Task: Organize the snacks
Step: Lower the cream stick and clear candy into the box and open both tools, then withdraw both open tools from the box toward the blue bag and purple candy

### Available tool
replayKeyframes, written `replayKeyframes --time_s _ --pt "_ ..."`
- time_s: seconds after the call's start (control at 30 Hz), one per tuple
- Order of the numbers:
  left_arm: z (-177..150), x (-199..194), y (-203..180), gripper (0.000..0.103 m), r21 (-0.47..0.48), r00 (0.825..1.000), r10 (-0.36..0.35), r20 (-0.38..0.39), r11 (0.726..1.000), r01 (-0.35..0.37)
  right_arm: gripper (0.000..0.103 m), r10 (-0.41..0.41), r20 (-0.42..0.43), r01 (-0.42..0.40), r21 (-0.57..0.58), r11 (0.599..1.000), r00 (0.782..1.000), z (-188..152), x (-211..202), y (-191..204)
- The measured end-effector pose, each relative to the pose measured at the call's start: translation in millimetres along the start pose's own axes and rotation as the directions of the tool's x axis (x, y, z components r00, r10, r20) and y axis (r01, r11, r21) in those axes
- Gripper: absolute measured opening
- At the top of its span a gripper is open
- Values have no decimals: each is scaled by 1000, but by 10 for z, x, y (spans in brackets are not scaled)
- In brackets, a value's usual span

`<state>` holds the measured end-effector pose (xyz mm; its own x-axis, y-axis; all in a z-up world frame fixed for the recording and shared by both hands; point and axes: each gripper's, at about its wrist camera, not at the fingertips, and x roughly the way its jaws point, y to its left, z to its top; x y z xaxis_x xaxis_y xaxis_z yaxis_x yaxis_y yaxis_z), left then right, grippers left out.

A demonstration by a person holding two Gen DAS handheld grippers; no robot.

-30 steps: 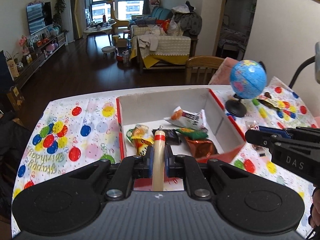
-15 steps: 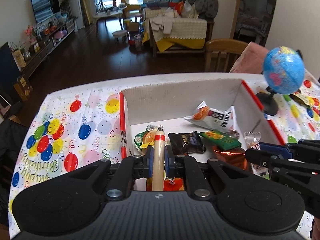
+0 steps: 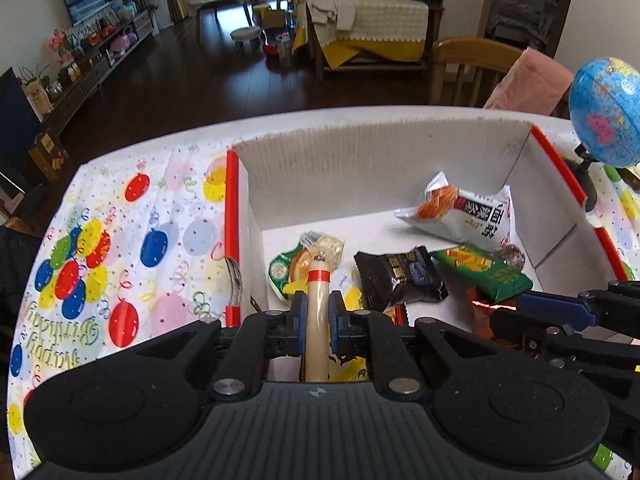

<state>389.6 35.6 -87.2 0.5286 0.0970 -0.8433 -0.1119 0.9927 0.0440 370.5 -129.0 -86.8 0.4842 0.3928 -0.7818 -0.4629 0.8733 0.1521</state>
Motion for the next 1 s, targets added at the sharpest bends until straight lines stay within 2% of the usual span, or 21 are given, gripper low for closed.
replayKeyframes --time_s 0.4,0.5,0.53,0.57,0.63,1.0 --pt "-41 38 60 15 -52 997 -38 -74 998 34 28 -5 0 5 18 1000 1000 -38 -92 6" --pt "-63 -35 86 27 -68 996 -61 -66 996 56 32 -12 11 12 23 1000 1000 -56 -170 17" --pt "-74 -66 95 36 -74 996 -67 -60 995 63 34 -15 15 15 26 1000 1000 -63 -200 22" --pt "-87 -100 103 49 -79 996 -75 -53 994 70 35 -18 19 18 29 999 1000 -71 -228 22" --pt "-105 -179 116 59 -89 995 -97 -34 992 94 39 -27 26 26 32 999 999 -89 -294 36" --pt "-297 -700 135 62 -75 991 -130 36 988 132 60 -55 104 49 56 997 993 -221 -763 146"
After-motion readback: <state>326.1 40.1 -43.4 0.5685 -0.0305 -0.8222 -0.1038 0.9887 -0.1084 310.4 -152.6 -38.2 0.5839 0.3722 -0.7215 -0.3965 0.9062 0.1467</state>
